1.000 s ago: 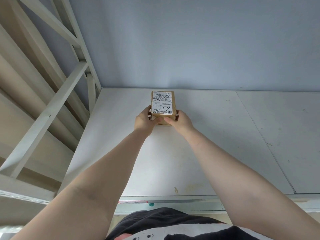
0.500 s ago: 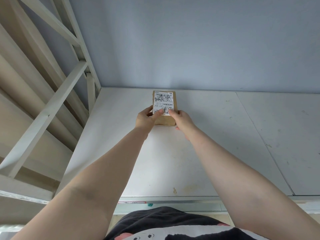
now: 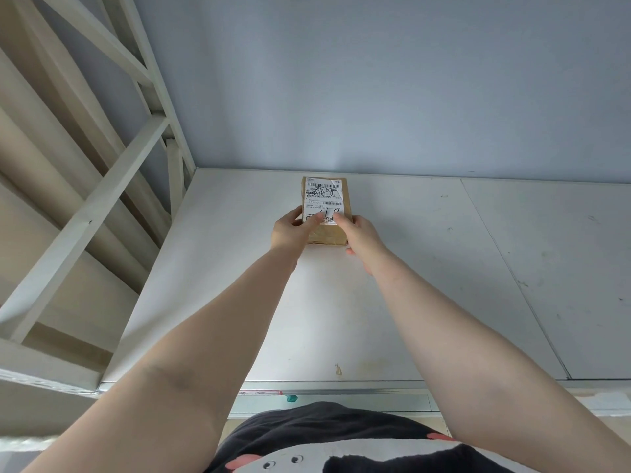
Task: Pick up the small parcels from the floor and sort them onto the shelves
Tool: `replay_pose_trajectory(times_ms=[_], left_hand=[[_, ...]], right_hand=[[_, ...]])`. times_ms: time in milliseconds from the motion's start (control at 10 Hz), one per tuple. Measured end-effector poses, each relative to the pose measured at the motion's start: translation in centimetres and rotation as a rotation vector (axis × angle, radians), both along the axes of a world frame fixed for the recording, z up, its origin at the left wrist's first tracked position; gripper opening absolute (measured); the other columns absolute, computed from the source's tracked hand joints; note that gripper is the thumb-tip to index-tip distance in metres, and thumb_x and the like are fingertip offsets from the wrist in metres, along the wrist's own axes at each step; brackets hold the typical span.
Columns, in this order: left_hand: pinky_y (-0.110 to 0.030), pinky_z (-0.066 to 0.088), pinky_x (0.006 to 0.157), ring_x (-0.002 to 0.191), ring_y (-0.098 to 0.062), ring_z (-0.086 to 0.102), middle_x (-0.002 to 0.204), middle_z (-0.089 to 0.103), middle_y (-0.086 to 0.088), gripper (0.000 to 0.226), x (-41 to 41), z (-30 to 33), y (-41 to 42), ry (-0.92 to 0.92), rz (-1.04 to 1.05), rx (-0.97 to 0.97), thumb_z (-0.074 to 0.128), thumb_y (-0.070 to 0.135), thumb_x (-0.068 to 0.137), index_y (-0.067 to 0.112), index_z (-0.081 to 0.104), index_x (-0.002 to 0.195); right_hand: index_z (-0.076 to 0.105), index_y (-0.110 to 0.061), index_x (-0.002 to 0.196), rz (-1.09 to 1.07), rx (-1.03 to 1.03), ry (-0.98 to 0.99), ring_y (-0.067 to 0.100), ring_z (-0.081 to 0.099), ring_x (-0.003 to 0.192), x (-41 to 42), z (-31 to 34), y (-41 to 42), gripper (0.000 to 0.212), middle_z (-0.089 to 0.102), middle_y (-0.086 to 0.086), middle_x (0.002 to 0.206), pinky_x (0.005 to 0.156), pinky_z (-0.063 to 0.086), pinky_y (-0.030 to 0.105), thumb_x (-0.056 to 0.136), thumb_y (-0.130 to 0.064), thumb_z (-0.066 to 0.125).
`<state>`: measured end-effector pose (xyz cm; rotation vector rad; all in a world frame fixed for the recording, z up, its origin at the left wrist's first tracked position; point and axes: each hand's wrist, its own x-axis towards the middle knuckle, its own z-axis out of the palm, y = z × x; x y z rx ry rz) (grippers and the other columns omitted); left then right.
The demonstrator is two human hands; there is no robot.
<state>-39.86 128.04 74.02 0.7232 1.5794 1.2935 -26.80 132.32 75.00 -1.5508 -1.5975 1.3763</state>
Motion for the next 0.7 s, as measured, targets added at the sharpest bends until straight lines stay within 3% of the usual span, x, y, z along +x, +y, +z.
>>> replay_pose_trajectory(times_ms=[200, 300, 400, 500, 600, 700], left_hand=[[-0.03, 0.047, 0.088, 0.109, -0.021, 0.064, 0.117, 0.069, -0.002, 0.066, 0.2, -0.2, 0.0, 0.074, 0.008, -0.012, 0.073, 0.044, 0.081, 0.024, 0.055, 0.141], [-0.036, 0.042, 0.107, 0.129, -0.023, 0.054, 0.139, 0.057, -0.006, 0.078, 0.5, -0.6, 0.0, 0.097, 0.022, -0.032, 0.067, 0.052, 0.084, 0.021, 0.04, 0.151], [-0.034, 0.034, 0.108, 0.138, -0.024, 0.045, 0.151, 0.045, -0.008, 0.082, 0.9, -0.5, -0.4, 0.087, 0.031, -0.049, 0.059, 0.055, 0.089, 0.017, 0.029, 0.155], [-0.032, 0.034, 0.105, 0.138, -0.024, 0.045, 0.151, 0.045, -0.007, 0.081, 0.9, -0.8, -0.5, 0.077, 0.045, -0.055, 0.057, 0.055, 0.09, 0.015, 0.029, 0.155], [-0.031, 0.039, 0.098, 0.122, -0.023, 0.054, 0.132, 0.059, -0.002, 0.058, 1.2, 0.1, -0.8, 0.098, 0.104, -0.004, 0.048, 0.05, 0.097, 0.011, 0.049, 0.14], [-0.032, 0.043, 0.092, 0.104, -0.021, 0.058, 0.107, 0.063, 0.002, 0.027, 1.0, 0.3, -1.9, 0.158, 0.276, 0.146, 0.039, 0.037, 0.102, 0.02, 0.06, 0.103]], right_hand=[[0.062, -0.017, 0.122, 0.031, 0.012, -0.019, 0.021, 0.056, 0.1, 0.1, 0.3, -0.1, 0.041, 0.063, 0.002, 0.107, 0.096, 0.047, 0.042, 0.094, -0.043, 0.047], [0.058, -0.014, 0.124, 0.023, 0.023, -0.005, 0.02, 0.055, 0.1, -0.1, 0.3, -0.3, 0.042, 0.062, 0.003, 0.111, 0.097, 0.047, 0.043, 0.095, -0.042, 0.045], [0.055, -0.016, 0.126, 0.006, 0.008, 0.006, 0.019, 0.055, 0.103, 0.1, 0.4, -0.7, 0.045, 0.063, 0.002, 0.119, 0.098, 0.047, 0.043, 0.094, -0.045, 0.046], [0.05, -0.014, 0.132, 0.001, -0.019, 0.018, 0.022, 0.055, 0.114, 0.3, 0.1, -0.8, 0.06, 0.06, 0.003, 0.128, 0.101, 0.045, 0.045, 0.088, -0.054, 0.047], [0.039, -0.011, 0.142, -0.044, -0.027, -0.005, 0.026, 0.05, 0.127, 0.3, 0.1, -1.0, 0.086, 0.052, 0.007, 0.14, 0.104, 0.043, 0.048, 0.075, -0.065, 0.043], [0.051, -0.004, 0.13, -0.137, 0.102, -0.062, 0.03, 0.056, 0.118, 0.8, 0.3, -1.3, 0.06, 0.059, 0.012, 0.127, 0.094, 0.047, 0.037, 0.092, -0.049, 0.044]])
